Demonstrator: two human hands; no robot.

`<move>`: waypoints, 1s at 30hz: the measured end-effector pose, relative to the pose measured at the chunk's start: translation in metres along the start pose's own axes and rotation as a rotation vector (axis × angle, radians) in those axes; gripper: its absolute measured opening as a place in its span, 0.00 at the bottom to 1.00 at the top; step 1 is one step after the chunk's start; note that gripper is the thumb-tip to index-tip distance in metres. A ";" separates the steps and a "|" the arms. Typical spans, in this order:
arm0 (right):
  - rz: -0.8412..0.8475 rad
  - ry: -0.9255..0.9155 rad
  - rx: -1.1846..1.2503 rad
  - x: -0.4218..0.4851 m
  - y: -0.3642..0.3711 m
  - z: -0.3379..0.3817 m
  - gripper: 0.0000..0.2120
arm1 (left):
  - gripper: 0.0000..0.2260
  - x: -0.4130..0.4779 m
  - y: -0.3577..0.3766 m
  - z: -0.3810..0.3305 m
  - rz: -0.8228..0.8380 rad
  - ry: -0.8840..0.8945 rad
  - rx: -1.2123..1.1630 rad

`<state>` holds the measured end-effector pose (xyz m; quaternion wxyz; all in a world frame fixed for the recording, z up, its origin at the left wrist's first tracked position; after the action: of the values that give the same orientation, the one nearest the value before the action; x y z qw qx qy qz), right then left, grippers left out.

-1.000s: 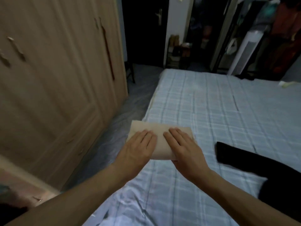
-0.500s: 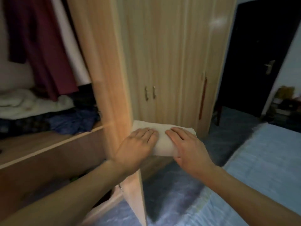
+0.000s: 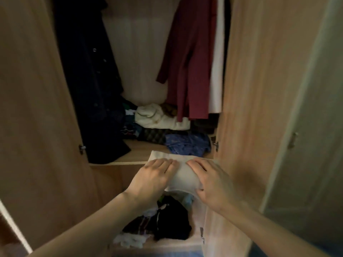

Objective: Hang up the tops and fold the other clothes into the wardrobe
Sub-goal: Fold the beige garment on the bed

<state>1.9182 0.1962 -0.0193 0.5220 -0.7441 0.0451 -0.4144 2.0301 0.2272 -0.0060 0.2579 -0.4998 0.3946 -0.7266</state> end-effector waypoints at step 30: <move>0.251 -0.051 0.209 0.287 0.321 -0.140 0.36 | 0.27 0.167 0.265 0.297 0.181 -0.202 0.019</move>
<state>2.1302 -0.1954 -0.1018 0.6454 -0.6844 0.0812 -0.3293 2.2400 -0.1420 -0.0831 0.3652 -0.5303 0.4033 -0.6502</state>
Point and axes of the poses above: each hand's wrist, its own x-axis towards the middle knuckle, its own y-axis out of the palm, z = x × y, the point moved 10 cm from there along x, towards the middle knuckle, and after that the axes turned 11 degrees about -y, right-handed, at the moved point
